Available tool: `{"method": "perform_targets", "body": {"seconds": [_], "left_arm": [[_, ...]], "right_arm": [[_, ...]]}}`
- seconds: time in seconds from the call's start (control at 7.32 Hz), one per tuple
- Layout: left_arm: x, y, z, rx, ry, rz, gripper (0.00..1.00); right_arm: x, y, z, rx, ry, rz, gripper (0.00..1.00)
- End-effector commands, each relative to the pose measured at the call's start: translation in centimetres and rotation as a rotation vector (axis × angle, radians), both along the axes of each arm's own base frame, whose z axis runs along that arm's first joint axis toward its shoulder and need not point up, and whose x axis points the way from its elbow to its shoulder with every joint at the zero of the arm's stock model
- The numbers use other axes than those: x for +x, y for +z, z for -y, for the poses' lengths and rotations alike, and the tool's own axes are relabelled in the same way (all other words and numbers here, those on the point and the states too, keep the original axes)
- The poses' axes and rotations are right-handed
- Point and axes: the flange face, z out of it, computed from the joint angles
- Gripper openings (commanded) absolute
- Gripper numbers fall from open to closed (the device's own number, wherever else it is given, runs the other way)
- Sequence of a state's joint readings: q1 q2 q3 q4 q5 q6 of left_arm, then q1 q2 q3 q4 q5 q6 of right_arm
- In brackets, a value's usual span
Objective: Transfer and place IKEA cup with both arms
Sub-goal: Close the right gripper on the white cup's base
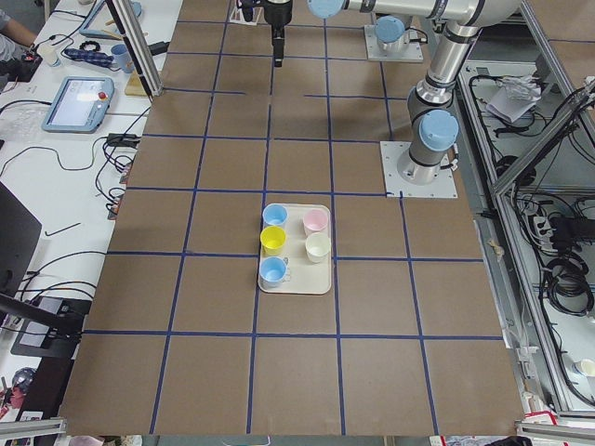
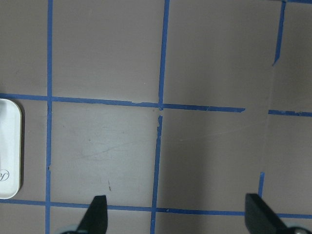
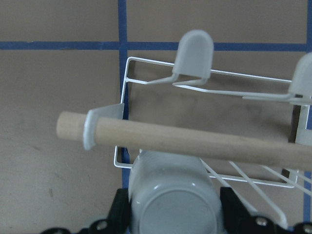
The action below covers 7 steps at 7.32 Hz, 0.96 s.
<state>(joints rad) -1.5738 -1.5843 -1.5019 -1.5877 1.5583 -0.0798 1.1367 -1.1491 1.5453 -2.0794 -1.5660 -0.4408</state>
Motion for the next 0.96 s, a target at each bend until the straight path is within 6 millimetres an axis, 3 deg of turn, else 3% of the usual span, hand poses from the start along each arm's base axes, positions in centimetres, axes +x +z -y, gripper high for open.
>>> {"method": "perform_targets", "body": {"seconds": [0.0,0.27,0.41,0.82], "left_arm": [[0.0,-0.2,0.1,0.005,0.000,0.000,1.00],[0.0,-0.2,0.1,0.005,0.000,-0.001,1.00],[0.0,0.0,0.0,0.000,0.000,-0.003,1.00],[0.0,0.0,0.0,0.000,0.001,-0.006,1.00]], "right_arm": [[0.0,0.4,-0.1,0.000,0.002,-0.002,0.46],[0.1,0.9,-0.1,-0.004,0.008,-0.011,0.37],[0.2,2.2,-0.3,-0.020,0.008,-0.017,0.37],[0.7,8.5,-1.4,0.011,0.008,-0.001,0.34]]}}
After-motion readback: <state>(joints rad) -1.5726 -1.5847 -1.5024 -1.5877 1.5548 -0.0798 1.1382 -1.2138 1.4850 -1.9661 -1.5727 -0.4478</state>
